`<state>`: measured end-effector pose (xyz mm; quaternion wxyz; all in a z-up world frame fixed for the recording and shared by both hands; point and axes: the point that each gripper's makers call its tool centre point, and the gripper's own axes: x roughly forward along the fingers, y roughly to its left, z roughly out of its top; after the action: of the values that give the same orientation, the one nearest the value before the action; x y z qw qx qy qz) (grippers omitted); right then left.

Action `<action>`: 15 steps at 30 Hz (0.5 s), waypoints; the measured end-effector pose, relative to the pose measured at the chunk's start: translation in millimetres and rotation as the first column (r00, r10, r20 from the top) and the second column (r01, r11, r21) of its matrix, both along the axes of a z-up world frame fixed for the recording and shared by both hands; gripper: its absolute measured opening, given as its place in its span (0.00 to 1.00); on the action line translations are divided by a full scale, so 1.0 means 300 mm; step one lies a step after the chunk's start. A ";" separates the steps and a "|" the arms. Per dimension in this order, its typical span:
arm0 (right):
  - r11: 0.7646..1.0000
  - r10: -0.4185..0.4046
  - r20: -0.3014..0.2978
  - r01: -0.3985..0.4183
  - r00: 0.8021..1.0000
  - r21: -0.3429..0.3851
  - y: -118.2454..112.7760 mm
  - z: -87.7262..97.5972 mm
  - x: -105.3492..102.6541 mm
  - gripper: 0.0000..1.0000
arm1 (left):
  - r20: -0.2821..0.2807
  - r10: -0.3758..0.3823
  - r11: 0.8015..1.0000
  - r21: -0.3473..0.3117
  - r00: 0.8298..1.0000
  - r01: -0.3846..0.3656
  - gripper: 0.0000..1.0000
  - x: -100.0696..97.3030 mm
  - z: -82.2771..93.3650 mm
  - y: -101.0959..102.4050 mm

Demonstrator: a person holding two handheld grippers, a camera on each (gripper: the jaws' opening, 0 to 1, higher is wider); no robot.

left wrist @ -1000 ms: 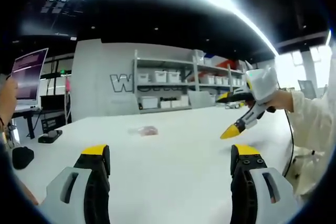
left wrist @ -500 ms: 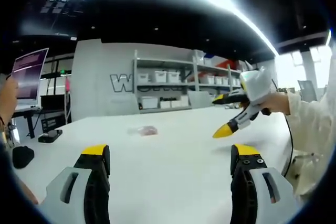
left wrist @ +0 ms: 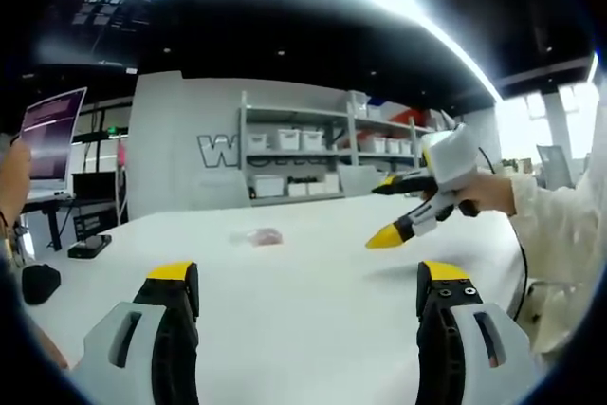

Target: Open the resealable bag by pulling the two sides of the seal apart until the entire bag opening is separated and visibly accessible.

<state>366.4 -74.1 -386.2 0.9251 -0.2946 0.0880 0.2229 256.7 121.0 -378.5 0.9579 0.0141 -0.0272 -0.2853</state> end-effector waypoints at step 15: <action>0.994 0.014 -0.012 -0.012 1.000 0.107 0.061 -0.009 0.033 0.86 | 0.005 -0.004 1.000 0.001 1.000 0.004 0.93 -0.005 0.001 -0.008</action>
<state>376.1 -55.7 -388.9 0.9375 -0.2436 0.0799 0.2352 255.1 118.5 -378.3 0.9573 0.0152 -0.0296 -0.2873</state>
